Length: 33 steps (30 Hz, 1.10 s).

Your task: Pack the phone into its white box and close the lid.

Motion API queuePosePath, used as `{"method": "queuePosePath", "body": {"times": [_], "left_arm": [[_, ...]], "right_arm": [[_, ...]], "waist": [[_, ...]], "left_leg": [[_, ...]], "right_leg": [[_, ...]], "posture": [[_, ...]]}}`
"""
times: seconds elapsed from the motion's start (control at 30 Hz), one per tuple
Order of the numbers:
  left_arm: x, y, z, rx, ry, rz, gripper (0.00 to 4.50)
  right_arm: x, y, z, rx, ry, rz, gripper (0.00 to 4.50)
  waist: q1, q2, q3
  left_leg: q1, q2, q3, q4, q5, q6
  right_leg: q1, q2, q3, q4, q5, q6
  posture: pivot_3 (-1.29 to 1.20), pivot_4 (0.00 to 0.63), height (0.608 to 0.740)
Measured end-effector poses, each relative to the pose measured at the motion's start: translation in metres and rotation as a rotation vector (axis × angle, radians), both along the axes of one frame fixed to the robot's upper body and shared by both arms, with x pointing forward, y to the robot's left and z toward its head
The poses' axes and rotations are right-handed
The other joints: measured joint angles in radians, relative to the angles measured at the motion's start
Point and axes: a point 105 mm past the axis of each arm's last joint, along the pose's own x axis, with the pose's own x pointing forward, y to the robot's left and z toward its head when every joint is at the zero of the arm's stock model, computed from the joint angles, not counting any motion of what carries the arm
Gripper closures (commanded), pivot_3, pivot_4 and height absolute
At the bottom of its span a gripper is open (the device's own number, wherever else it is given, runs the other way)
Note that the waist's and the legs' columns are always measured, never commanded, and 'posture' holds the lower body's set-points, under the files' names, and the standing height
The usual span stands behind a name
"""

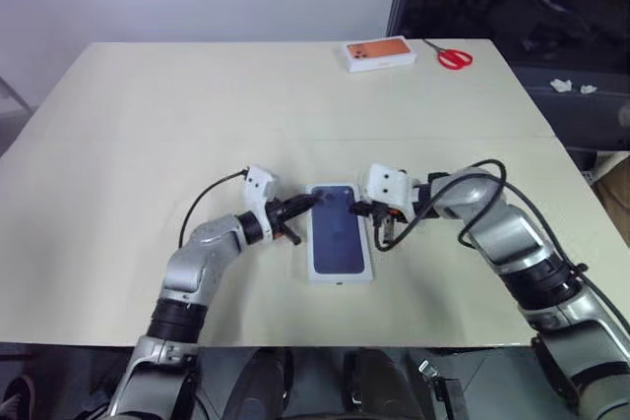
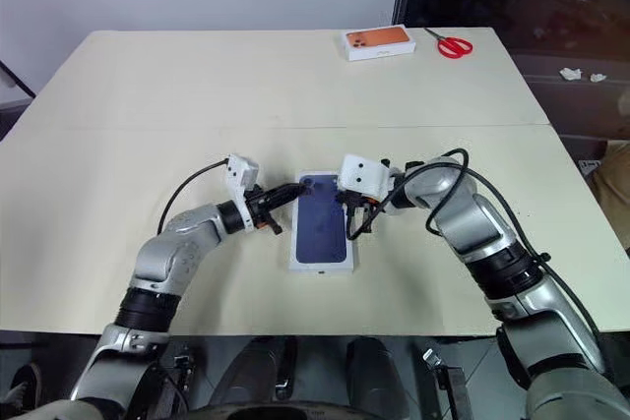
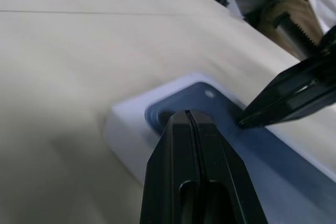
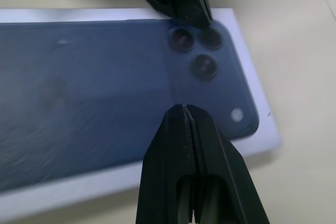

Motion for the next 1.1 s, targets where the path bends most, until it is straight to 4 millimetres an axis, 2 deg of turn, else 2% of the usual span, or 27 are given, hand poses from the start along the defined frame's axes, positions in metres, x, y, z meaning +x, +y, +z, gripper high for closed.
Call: {"method": "queuePosePath", "body": {"times": [0.13, 0.23, 0.3, 0.37, 0.4, 0.5, 0.6, 0.63, 0.67, 0.7, 0.73, 0.87, 0.97, 1.1], "left_arm": [[-0.020, 0.008, -0.006, 0.049, 0.001, -0.082, 4.50], [-0.038, 0.012, -0.006, 0.066, 0.021, -0.174, 4.50], [-0.043, 0.015, -0.006, 0.077, 0.033, -0.203, 4.50], [-0.042, 0.017, -0.005, 0.060, 0.052, -0.199, 4.50], [-0.041, 0.020, -0.004, 0.050, 0.065, -0.187, 3.99], [-0.022, 0.046, 0.007, 0.063, 0.038, -0.079, 2.76], [-0.011, 0.083, 0.027, 0.126, -0.022, 0.012, 1.24], [-0.010, 0.093, 0.034, 0.137, -0.046, 0.029, 0.90], [-0.010, 0.099, 0.040, 0.138, -0.060, 0.029, 0.22], [-0.012, 0.105, 0.046, 0.136, -0.072, 0.025, 0.00], [-0.013, 0.109, 0.050, 0.135, -0.081, 0.022, 0.00], [-0.023, 0.126, 0.063, 0.170, -0.107, 0.007, 0.00], [-0.041, 0.149, 0.052, 0.223, -0.075, 0.027, 0.00], [-0.067, 0.162, 0.033, 0.256, -0.061, 0.024, 0.00]], "right_arm": [[-0.018, -0.012, -0.003, -0.029, 0.071, 0.038, 4.45], [-0.031, -0.007, -0.005, 0.012, 0.151, 0.082, 4.45], [-0.031, -0.002, -0.006, 0.047, 0.162, 0.081, 4.45], [-0.022, 0.008, 0.000, 0.137, 0.145, 0.046, 4.45], [-0.017, 0.011, 0.005, 0.181, 0.146, 0.030, 4.50], [0.002, 0.009, 0.030, 0.326, 0.110, -0.034, 3.63], [0.009, -0.003, 0.045, 0.380, 0.064, -0.053, 2.16], [0.009, -0.005, 0.047, 0.390, 0.058, -0.048, 1.79], [0.008, -0.005, 0.050, 0.400, 0.053, -0.039, 1.15], [0.008, -0.006, 0.052, 0.407, 0.045, -0.028, 0.66], [0.008, -0.008, 0.053, 0.410, 0.039, -0.023, 0.14], [0.005, -0.023, 0.059, 0.418, 0.041, -0.017, 0.06], [-0.008, -0.051, 0.051, 0.401, 0.096, -0.037, 0.06], [-0.025, -0.066, 0.040, 0.418, 0.167, -0.031, 0.06]], "waist": [[0.000, 0.000, 0.000], [-0.001, 0.000, 0.000], [-0.001, 0.001, 0.000], [-0.002, 0.001, 0.000], [-0.004, 0.000, 0.000], [-0.005, 0.000, 0.000], [-0.005, 0.000, 0.000], [-0.005, 0.000, 0.001], [-0.005, 0.000, 0.001], [-0.006, 0.000, 0.001], [-0.006, 0.000, 0.001], [-0.008, 0.000, 0.001], [-0.008, 0.000, 0.001], [-0.016, 0.001, 0.002]], "left_leg": [[0.003, 0.000, -0.001, 0.000, -0.002, 0.003], [0.003, 0.000, -0.001, -0.001, -0.002, 0.003], [0.003, 0.000, -0.001, -0.001, -0.002, 0.003], [0.003, 0.001, -0.001, -0.001, -0.002, 0.003], [0.003, 0.001, -0.001, -0.001, -0.002, 0.003], [-0.001, 0.001, -0.001, 0.000, -0.001, 0.002], [-0.002, 0.001, -0.001, -0.001, -0.001, 0.002], [-0.002, 0.000, 0.000, -0.001, -0.001, 0.002], [-0.002, 0.000, 0.000, -0.001, -0.002, 0.002], [-0.002, 0.000, 0.000, -0.001, -0.002, 0.002], [-0.002, 0.000, 0.000, -0.001, -0.002, 0.002], [-0.002, 0.000, 0.000, -0.002, -0.002, 0.003], [-0.002, 0.001, 0.000, -0.003, -0.002, 0.003], [-0.002, 0.002, 0.000, -0.003, -0.002, 0.004]], "right_leg": [[0.005, 0.000, -0.001, -0.002, 0.000, 0.000], [0.005, -0.001, -0.001, -0.003, 0.000, 0.000], [0.005, -0.001, -0.001, -0.003, 0.000, 0.000], [0.004, -0.001, -0.001, -0.003, 0.000, 0.000], [0.004, -0.001, -0.001, -0.002, 0.000, 0.000], [-0.001, 0.000, -0.001, -0.001, 0.000, 0.000], [-0.002, 0.000, -0.001, -0.001, 0.000, 0.000], [-0.002, -0.001, 0.000, -0.002, 0.000, 0.000], [-0.002, -0.001, 0.000, -0.002, 0.000, 0.000], [-0.002, -0.001, 0.000, -0.002, 0.000, 0.000], [-0.002, -0.001, 0.000, -0.002, 0.000, 0.000], [-0.002, -0.001, 0.000, -0.002, 0.000, 0.000], [-0.002, -0.001, 0.000, -0.005, 0.000, 0.000], [0.000, -0.002, 0.000, -0.005, 0.000, -0.001]], "posture": [[0.00, 0.150, 0.740], [0.00, 0.150, 0.740], [0.00, 0.150, 0.740], [0.00, 0.150, 0.740], [0.00, 0.150, 0.740], [0.00, 0.150, 0.740], [0.00, 0.150, 0.740], [0.00, 0.150, 0.740], [0.00, 0.150, 0.740], [0.00, 0.150, 0.740], [0.00, 0.150, 0.740], [0.00, 0.150, 0.740], [0.00, 0.150, 0.740], [0.00, 0.150, 0.740]]}}
